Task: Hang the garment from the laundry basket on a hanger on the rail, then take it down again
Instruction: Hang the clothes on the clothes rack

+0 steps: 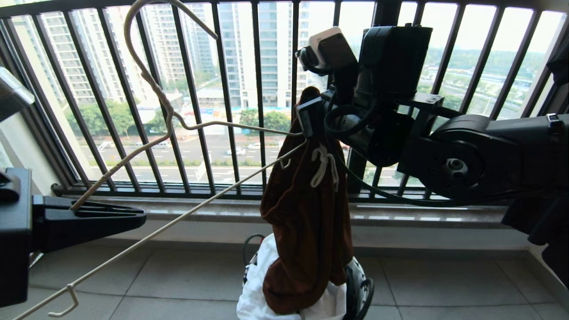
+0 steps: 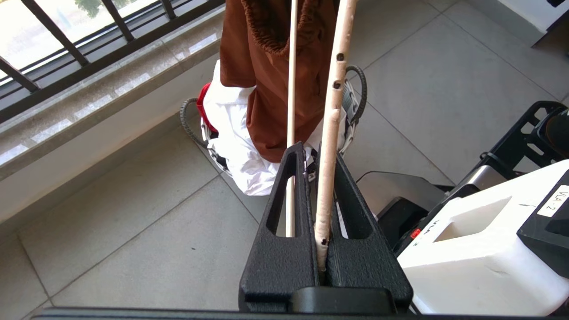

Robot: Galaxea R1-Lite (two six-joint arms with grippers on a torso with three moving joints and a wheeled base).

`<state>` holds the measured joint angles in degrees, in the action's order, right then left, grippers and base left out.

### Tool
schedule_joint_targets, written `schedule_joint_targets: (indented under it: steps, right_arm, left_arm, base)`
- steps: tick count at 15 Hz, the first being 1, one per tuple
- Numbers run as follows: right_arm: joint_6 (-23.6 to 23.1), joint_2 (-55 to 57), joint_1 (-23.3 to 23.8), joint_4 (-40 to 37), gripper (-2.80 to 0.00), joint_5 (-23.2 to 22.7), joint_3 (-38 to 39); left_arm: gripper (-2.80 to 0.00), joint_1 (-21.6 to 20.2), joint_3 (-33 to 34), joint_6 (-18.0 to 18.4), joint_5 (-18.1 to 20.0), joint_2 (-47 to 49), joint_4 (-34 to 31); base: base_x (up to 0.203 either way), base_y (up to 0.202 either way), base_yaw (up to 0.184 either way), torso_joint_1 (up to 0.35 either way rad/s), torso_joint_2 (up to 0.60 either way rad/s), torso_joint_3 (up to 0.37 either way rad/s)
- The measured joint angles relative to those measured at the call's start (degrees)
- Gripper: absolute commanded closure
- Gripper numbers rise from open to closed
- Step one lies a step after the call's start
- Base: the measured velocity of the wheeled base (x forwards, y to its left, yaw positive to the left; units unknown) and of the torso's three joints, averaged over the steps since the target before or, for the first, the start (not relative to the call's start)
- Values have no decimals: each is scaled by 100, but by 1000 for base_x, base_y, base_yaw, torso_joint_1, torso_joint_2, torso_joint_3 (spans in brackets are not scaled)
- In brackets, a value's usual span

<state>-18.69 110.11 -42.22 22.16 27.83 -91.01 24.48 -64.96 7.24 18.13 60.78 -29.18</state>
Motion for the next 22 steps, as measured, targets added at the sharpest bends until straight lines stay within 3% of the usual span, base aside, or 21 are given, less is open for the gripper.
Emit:
schedule_joint_targets:
  steps: [3,6,7,12,14,20,22]
  right_arm:
    - [-8,3,-239,-6,0,12,-20]
    - [-10,50,-466,-6,0,97,-91]
    - [-10,93,-510,-8,0,148,-189]
    - [-10,290,-567,-17,0,260,-596]
    - [-10,336,-608,-15,0,262,-634]
    - [15,574,-802,5,0,372,-989]
    - [75,612,-808,7,0,456,-1039]
  left_arm:
    - [0,18,0,-50,4,133,151]
    - [0,35,126,-256,-15,224,734]
    - [0,40,175,-290,-134,262,900]
    - [0,140,251,-303,-1465,599,1218]
    - [0,334,291,-377,-1621,731,1363]
    - [0,967,839,-760,-1942,1194,2859]
    - [0,1072,859,-939,-2316,1432,2985]
  base:
    - [0,0,0,0,0,0]
    - [0,0,0,0,0,0]
    - [0,0,0,0,0,0]
    - [0,0,0,0,0,0]
    - [0,0,0,0,0,0]
    - [0,0,0,0,0,0]
    - [0,0,0,-3,1,18]
